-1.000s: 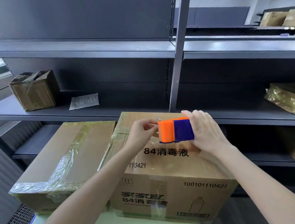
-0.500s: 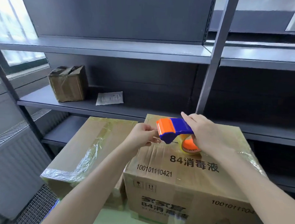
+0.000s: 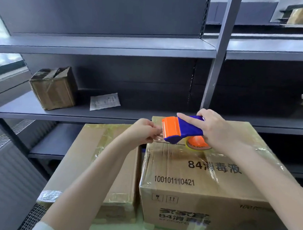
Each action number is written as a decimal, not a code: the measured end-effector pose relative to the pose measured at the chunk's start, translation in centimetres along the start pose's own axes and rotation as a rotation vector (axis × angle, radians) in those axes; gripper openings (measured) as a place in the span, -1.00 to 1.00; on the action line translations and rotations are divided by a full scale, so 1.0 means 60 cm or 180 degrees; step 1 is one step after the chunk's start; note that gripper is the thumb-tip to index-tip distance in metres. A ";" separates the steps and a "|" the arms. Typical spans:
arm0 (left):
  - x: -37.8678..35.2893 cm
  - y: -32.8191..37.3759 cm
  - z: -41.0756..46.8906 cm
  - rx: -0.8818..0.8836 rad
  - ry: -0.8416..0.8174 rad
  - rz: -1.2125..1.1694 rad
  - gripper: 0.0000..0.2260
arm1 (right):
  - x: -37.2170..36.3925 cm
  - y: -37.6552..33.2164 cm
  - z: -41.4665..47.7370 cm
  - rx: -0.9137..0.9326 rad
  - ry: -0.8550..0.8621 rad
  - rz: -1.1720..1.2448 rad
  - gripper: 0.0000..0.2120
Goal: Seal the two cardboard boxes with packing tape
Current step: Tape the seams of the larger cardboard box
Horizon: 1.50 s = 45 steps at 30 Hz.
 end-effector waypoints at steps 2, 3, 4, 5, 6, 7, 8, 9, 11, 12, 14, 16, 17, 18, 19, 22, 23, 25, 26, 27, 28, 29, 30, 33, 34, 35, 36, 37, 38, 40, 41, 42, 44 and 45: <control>0.011 -0.006 0.006 0.0033 -0.0031 -0.0120 -0.80 | -0.007 -0.001 0.013 -0.0115 -0.0107 -0.0051 -0.27; 0.024 -0.012 0.008 0.0040 -0.0020 -0.0223 -0.80 | -0.011 0.002 0.017 -0.0169 -0.0194 -0.0097 -0.28; 0.044 -0.019 0.009 0.0047 0.0042 -0.0327 -0.80 | -0.015 0.010 0.018 -0.0222 -0.0287 -0.0178 -0.28; 0.068 -0.029 0.010 0.0070 0.0124 -0.0423 -0.81 | -0.016 0.021 0.016 -0.0292 -0.0368 -0.0239 -0.29; 0.090 -0.040 0.010 0.0109 0.0162 -0.0520 -0.83 | -0.016 0.034 0.012 -0.0378 -0.0434 -0.0232 -0.30; 0.106 -0.052 0.010 0.0161 0.0142 -0.0612 -0.85 | -0.016 0.046 0.009 -0.0465 -0.0498 -0.0171 -0.31; 0.116 -0.063 0.011 0.0233 0.0115 -0.0673 -0.87 | -0.018 0.053 0.007 -0.0512 -0.0566 -0.0117 -0.32; 0.120 -0.075 0.012 0.0316 0.0124 -0.0696 -0.90 | -0.021 0.053 0.007 -0.0513 -0.0652 -0.0119 -0.32; 0.122 -0.094 0.015 0.0452 0.0200 -0.0725 -0.92 | -0.024 0.043 0.010 -0.0441 -0.0754 -0.0213 -0.31; 0.120 -0.099 0.017 0.0485 0.0210 -0.0764 -0.92 | -0.023 0.038 0.012 -0.0391 -0.0759 -0.0257 -0.31; 0.119 -0.102 0.019 0.0491 0.0150 -0.0885 -0.92 | -0.017 0.037 0.010 -0.0322 -0.0746 -0.0275 -0.31; 0.118 -0.098 0.022 0.0471 0.0069 -0.0970 -0.92 | -0.009 0.044 0.006 -0.0297 -0.0714 -0.0284 -0.30; 0.116 -0.095 0.023 0.0455 0.0038 -0.0983 -0.92 | -0.006 0.045 0.004 -0.0288 -0.0710 -0.0304 -0.30; 0.114 -0.093 0.024 0.0440 0.0012 -0.0974 -0.90 | -0.005 0.046 0.003 -0.0284 -0.0712 -0.0306 -0.30; 0.112 -0.092 0.024 0.0433 -0.0009 -0.0947 -0.89 | -0.006 0.047 0.001 -0.0282 -0.0724 -0.0284 -0.30; 0.106 -0.098 0.023 0.0470 -0.0092 -0.0877 -0.88 | -0.016 0.051 -0.002 -0.0288 -0.0798 -0.0194 -0.28; 0.103 -0.102 0.022 0.0505 -0.0120 -0.0908 -0.87 | -0.022 0.051 -0.002 -0.0285 -0.0830 -0.0166 -0.28; 0.103 -0.112 0.023 0.0585 -0.0102 -0.0990 -0.89 | -0.031 0.051 -0.002 -0.0284 -0.0848 -0.0117 -0.28; 0.106 -0.117 0.023 0.0618 -0.0055 -0.1015 -0.90 | -0.033 0.053 -0.002 -0.0290 -0.0846 -0.0117 -0.28; 0.111 -0.122 0.023 0.0645 0.0015 -0.1023 -0.90 | -0.034 0.057 -0.003 -0.0299 -0.0845 -0.0133 -0.28; 0.118 -0.127 0.023 0.0666 0.0094 -0.1015 -0.91 | -0.035 0.063 -0.006 -0.0307 -0.0849 -0.0168 -0.28; 0.124 -0.131 0.025 0.0673 0.0150 -0.0993 -0.92 | -0.035 0.071 -0.008 -0.0313 -0.0859 -0.0230 -0.27; 0.125 -0.133 0.025 0.0671 0.0171 -0.0960 -0.93 | -0.034 0.079 -0.011 -0.0314 -0.0880 -0.0310 -0.27; 0.112 -0.134 0.032 0.0653 0.0149 -0.0834 -0.94 | -0.030 0.095 -0.017 -0.0379 -0.0934 -0.0461 -0.26; 0.107 -0.133 0.035 0.0646 0.0164 -0.0797 -0.88 | -0.029 0.098 -0.019 -0.0405 -0.0943 -0.0496 -0.26; 0.103 -0.133 0.037 0.0627 0.0183 -0.0758 -0.83 | -0.028 0.099 -0.021 -0.0418 -0.0956 -0.0531 -0.26; 0.101 -0.132 0.039 0.0602 0.0193 -0.0708 -0.80 | -0.028 0.099 -0.022 -0.0436 -0.0967 -0.0532 -0.26; 0.102 -0.132 0.040 0.0568 0.0203 -0.0658 -0.79 | -0.029 0.097 -0.023 -0.0463 -0.0966 -0.0484 -0.27; 0.106 -0.135 0.041 0.0538 0.0230 -0.0611 -0.79 | -0.031 0.094 -0.024 -0.0474 -0.0962 -0.0409 -0.28; 0.118 -0.140 0.042 0.0509 0.0304 -0.0555 -0.77 | -0.036 0.084 -0.021 -0.0441 -0.0940 -0.0289 -0.29; 0.122 -0.143 0.042 0.0515 0.0320 -0.0560 -0.77 | -0.038 0.079 -0.020 -0.0426 -0.0925 -0.0258 -0.29; 0.125 -0.145 0.042 0.0524 0.0320 -0.0580 -0.77 | -0.040 0.076 -0.019 -0.0419 -0.0914 -0.0244 -0.29; 0.126 -0.149 0.043 0.0518 0.0302 -0.0613 -0.77 | -0.042 0.074 -0.019 -0.0426 -0.0916 -0.0249 -0.29; 0.125 -0.150 0.043 0.0504 0.0290 -0.0624 -0.77 | -0.043 0.075 -0.019 -0.0434 -0.0923 -0.0259 -0.28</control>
Point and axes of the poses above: each hand's wrist, its own z-axis towards the middle knuckle, its own x-axis out of the back of the hand, y = z × x, the point moved 8 cm from there along z, towards the middle knuckle, and after that the axes turned 1 degree about x, right-handed, at the moved point
